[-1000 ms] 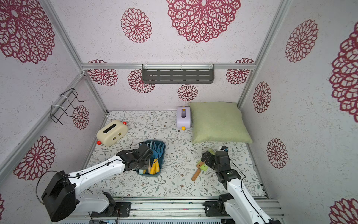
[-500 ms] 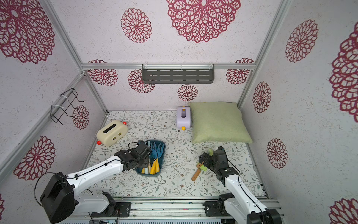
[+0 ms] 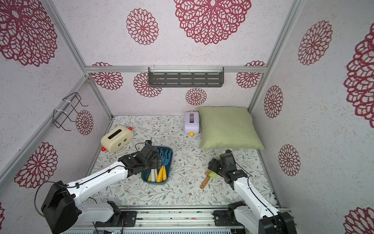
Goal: Put the rake into the storage box
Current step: Place the rake in the storage box, then pick up the rake at the center of the board.
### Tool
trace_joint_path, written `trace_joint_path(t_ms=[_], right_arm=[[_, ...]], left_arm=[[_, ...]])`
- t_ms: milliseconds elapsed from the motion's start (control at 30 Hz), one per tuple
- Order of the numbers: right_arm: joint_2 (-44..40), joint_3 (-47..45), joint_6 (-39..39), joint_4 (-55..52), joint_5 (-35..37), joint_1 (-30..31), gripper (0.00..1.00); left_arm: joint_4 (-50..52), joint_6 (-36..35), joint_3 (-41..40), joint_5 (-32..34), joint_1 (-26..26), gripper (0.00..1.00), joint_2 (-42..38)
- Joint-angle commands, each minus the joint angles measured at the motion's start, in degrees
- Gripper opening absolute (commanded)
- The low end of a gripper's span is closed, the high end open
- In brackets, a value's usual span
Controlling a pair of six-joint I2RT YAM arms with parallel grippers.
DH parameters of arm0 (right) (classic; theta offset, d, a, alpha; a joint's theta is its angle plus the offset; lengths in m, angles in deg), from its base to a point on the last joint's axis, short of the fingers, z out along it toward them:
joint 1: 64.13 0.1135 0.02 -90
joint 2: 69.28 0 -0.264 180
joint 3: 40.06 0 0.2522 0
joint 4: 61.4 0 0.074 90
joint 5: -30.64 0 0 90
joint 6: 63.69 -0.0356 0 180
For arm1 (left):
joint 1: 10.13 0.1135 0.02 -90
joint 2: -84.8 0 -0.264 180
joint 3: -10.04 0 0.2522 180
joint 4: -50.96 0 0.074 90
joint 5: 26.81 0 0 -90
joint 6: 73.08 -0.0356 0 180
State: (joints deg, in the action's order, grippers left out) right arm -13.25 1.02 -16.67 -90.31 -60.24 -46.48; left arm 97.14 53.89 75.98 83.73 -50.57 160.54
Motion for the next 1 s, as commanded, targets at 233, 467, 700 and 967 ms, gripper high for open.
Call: trace_joint_path(t_ms=[233, 467, 700, 967], right_arm=[[6.9, 7.9, -5.2, -9.4, 14.6, 6.0, 0.69], [12.9, 12.3, -9.7, -13.1, 19.8, 5.5, 0.65], [19.4, 14.0, -11.2, -10.8, 17.6, 3.3, 0.57], [27.4, 16.3, -9.8, -7.2, 14.8, 1.1, 0.46]], left_arm=[[-19.7, -4.9, -5.6, 3.2, 7.3, 0.97, 0.7], [-23.4, -5.0, -10.2, -2.0, 11.3, 0.97, -2.6], [-24.0, -5.2, -12.6, -1.1, 11.2, 0.97, -7.9], [-24.2, -5.5, -13.6, -0.5, 11.3, 0.97, -10.4]])
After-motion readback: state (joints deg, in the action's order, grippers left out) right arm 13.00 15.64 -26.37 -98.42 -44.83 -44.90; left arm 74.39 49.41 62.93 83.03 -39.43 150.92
